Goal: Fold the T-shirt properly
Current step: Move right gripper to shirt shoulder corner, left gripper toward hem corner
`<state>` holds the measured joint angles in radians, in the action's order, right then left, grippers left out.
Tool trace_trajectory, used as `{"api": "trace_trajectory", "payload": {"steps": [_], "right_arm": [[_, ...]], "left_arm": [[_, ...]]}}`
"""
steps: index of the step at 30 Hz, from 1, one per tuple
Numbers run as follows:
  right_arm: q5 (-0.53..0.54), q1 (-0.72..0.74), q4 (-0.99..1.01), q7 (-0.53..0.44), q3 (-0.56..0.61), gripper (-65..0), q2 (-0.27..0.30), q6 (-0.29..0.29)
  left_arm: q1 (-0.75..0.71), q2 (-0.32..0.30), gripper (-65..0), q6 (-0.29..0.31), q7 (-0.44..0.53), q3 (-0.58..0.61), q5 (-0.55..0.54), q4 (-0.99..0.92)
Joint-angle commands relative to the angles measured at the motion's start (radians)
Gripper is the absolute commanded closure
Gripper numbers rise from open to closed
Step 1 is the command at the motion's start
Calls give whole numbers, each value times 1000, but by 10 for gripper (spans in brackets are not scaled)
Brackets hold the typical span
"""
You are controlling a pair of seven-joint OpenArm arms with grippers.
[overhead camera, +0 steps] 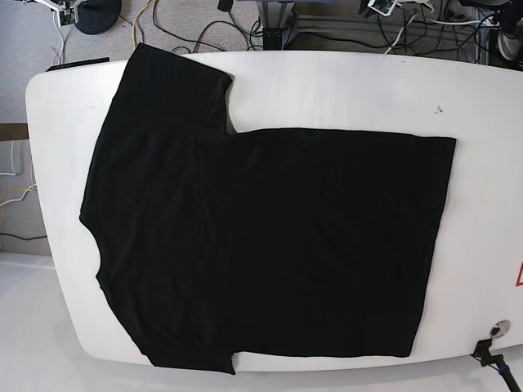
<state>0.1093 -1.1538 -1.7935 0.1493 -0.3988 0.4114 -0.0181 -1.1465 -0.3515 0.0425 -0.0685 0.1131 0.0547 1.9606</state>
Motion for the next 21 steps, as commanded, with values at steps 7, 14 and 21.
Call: {"api": "trace_trajectory", "payload": {"steps": [7, 14, 21], "right_arm": [[9, 90, -113, 121, -28, -5, -29, 8], [126, 156, -224, 127, -65, 0, -34, -41], [430, 230, -297, 231, -125, 0, -32, -244]], "left_arm": [[17, -14, 0, 81, 4, -16, 40, 96], [31, -23, -24, 107, -15, -40, 56, 165], [30, -27, -25, 101, -29, -54, 67, 239]]}}
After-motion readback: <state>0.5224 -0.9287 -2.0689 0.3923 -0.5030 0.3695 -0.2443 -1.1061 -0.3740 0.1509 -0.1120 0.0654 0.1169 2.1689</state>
